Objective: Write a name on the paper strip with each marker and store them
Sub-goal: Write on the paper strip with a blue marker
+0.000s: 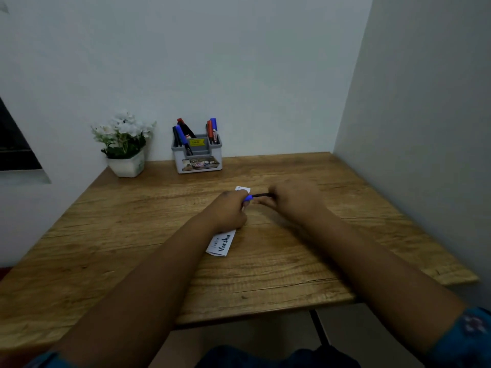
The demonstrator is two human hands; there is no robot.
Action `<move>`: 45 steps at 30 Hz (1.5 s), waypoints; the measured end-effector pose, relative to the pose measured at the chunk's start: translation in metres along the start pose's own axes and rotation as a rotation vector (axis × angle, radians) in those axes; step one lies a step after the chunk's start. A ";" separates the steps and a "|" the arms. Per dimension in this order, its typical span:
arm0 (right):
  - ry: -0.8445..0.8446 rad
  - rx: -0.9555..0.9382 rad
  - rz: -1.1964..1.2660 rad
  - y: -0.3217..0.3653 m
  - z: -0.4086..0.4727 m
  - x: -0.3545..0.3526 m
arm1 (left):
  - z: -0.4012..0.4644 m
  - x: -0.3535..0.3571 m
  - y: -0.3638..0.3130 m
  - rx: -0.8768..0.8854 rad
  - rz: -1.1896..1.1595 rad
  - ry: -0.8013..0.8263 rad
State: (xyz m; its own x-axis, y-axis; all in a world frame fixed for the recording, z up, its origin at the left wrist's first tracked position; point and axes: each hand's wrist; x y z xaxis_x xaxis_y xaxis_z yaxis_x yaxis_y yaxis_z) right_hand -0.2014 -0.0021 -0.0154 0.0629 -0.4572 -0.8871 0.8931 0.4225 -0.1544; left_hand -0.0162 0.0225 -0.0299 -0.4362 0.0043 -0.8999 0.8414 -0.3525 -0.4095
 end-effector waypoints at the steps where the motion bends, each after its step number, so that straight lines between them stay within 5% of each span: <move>1: 0.057 0.051 0.064 -0.008 0.002 0.000 | -0.001 -0.001 0.002 -0.016 -0.004 0.003; 5: 0.299 0.307 0.799 -0.034 -0.002 0.005 | -0.007 -0.010 0.016 -0.080 -0.080 -0.079; 11: 0.342 0.401 1.793 -0.038 0.015 -0.001 | -0.013 -0.029 0.033 -0.114 -0.330 0.159; 19: 0.389 0.432 1.596 -0.011 0.025 0.024 | 0.000 -0.020 0.032 -0.029 -0.217 0.104; 31: 0.319 0.129 1.132 -0.010 0.034 0.038 | 0.009 -0.024 0.033 -0.038 -0.134 0.176; 45: 0.317 0.088 1.027 -0.008 0.034 0.039 | 0.008 -0.026 0.029 -0.050 -0.126 0.188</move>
State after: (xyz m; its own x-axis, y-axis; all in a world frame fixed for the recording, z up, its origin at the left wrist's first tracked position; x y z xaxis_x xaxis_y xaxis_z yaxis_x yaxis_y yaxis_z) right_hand -0.1910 -0.0505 -0.0338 0.6933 0.3127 -0.6492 0.5089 0.4254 0.7484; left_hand 0.0173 0.0047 -0.0174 -0.4761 0.2214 -0.8511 0.8008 -0.2908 -0.5236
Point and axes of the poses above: each hand's wrist, its own z-axis towards the middle knuckle, its own x-axis out of the palm, y = z × x, and after that the axes turned 4 degrees about x, right-handed
